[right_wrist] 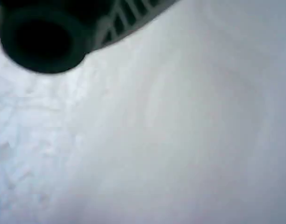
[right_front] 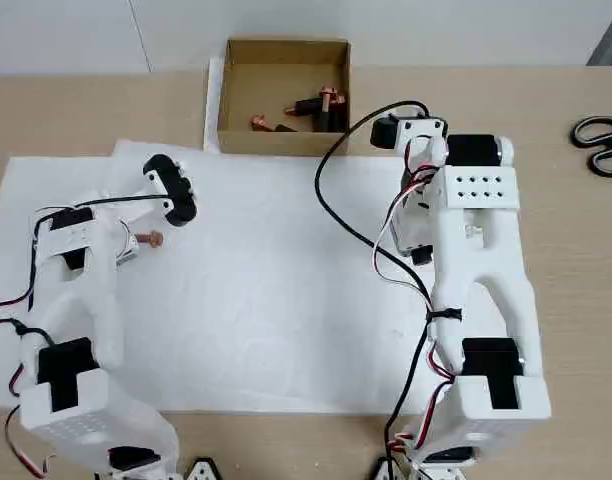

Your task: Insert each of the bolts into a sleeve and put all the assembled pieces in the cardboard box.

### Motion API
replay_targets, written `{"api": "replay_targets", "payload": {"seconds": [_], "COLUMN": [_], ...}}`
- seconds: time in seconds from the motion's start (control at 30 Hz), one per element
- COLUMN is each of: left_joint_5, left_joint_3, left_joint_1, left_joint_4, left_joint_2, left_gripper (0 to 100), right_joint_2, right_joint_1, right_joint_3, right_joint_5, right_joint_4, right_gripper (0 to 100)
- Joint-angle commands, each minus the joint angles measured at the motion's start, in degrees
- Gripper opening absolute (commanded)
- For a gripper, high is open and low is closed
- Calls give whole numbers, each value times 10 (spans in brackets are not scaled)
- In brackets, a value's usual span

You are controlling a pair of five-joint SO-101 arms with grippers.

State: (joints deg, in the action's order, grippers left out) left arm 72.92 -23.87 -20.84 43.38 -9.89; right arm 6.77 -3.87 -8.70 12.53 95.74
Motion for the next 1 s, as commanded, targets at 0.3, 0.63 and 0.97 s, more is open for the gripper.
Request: {"api": "replay_targets", "payload": {"seconds": [0.3,0.63,0.97], "left_joint_5": [-24,-25,-25], "left_joint_3": [60,90,121], "left_joint_1": [34,48,51], "left_joint_4": [-18,-20,-19], "left_joint_2": [-4,-81,-156], "left_gripper": [211,222,149], "right_joint_2": [-34,-34,-34], "right_joint_1": [3,6,6], "right_joint_3": [-4,-4,-4], "right_joint_5": [1,1,1], "right_joint_4": [1,1,1], "right_gripper": [4,4,4]}}
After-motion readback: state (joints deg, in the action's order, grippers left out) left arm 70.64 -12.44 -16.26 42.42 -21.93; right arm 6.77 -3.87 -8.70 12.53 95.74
